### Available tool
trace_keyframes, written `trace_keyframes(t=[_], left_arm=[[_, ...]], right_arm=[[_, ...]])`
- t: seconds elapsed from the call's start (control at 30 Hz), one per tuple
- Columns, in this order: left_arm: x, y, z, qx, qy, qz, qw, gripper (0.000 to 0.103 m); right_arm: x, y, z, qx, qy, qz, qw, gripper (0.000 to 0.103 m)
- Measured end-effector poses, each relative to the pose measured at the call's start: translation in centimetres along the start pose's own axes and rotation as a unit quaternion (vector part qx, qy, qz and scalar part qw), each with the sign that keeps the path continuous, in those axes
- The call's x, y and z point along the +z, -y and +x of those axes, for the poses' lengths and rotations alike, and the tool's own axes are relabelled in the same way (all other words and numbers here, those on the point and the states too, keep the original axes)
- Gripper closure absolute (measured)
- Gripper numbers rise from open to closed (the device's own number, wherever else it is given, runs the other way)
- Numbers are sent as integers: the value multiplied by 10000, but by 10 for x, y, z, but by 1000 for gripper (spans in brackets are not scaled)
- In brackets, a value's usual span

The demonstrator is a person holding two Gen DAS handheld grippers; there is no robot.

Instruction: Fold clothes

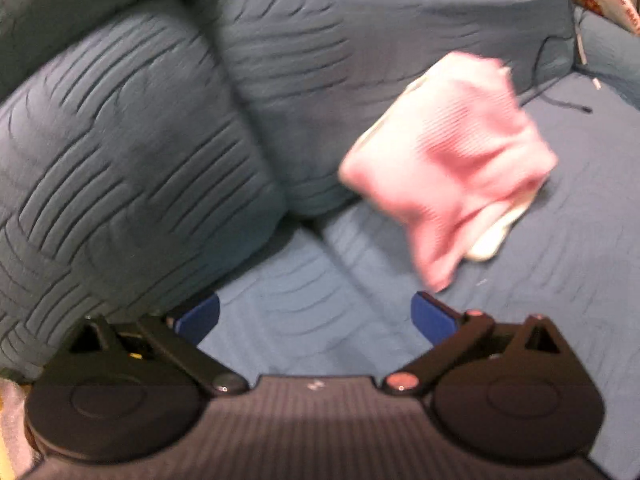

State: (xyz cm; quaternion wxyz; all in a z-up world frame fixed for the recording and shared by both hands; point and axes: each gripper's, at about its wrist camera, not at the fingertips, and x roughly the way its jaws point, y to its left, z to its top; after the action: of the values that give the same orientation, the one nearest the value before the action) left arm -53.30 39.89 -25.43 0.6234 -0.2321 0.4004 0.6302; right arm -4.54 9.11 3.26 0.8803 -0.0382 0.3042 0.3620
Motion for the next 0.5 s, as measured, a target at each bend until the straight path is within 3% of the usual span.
trace_keyframes(t=[0.07,0.13,0.2,0.3,0.5], left_arm=[[12,16,-4,36,39,-59,10000,0],[20,34,-7,93,87,-57,9999,0],[26,47,-22,148,214,-26,9997,0],[20,59,-39,70,249,120,9996,0],[10,73,-44,-5,127,289,9995,0]], right_arm=[[-9,9,-3,-811,162,-382,9958,21],[-24,22,-5,-1763,323,-758,9809,21],[-41,43,-5,-2316,259,-1000,9673,21],[-64,80,-5,-2539,-36,-824,9637,21],[-117,147,-17,-2608,-270,449,9640,22]])
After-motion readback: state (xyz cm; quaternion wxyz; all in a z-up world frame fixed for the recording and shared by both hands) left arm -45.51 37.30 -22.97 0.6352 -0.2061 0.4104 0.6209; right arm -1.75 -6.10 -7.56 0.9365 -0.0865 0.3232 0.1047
